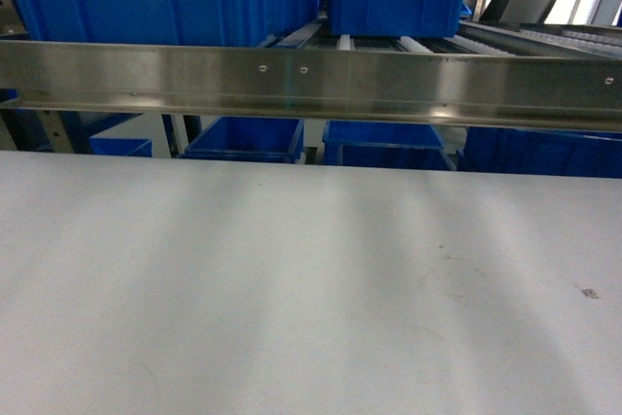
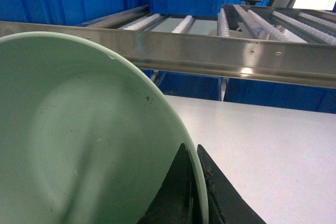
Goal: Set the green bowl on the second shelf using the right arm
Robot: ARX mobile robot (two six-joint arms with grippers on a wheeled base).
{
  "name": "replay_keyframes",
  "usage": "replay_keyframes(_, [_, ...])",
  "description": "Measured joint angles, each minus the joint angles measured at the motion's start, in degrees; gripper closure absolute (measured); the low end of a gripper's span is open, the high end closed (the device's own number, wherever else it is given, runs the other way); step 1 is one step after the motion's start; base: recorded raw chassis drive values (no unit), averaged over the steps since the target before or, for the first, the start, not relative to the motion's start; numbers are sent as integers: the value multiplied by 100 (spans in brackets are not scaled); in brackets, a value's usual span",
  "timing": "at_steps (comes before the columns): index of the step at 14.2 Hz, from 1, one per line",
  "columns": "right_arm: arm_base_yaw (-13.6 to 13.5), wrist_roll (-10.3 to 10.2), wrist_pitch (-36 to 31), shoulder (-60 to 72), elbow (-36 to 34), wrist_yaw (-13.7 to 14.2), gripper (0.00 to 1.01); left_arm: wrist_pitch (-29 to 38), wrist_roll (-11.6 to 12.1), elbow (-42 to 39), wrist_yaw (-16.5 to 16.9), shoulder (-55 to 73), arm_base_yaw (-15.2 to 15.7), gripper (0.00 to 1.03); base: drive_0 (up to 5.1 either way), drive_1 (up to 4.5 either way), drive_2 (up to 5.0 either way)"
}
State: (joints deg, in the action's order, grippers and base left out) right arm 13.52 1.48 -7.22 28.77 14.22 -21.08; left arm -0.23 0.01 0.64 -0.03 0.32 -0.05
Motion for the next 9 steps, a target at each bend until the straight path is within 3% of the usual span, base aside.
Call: replay_keyframes(9, [0, 0, 9, 11, 0, 0, 99, -2, 0, -2, -2, 0, 0, 5, -493, 252, 252])
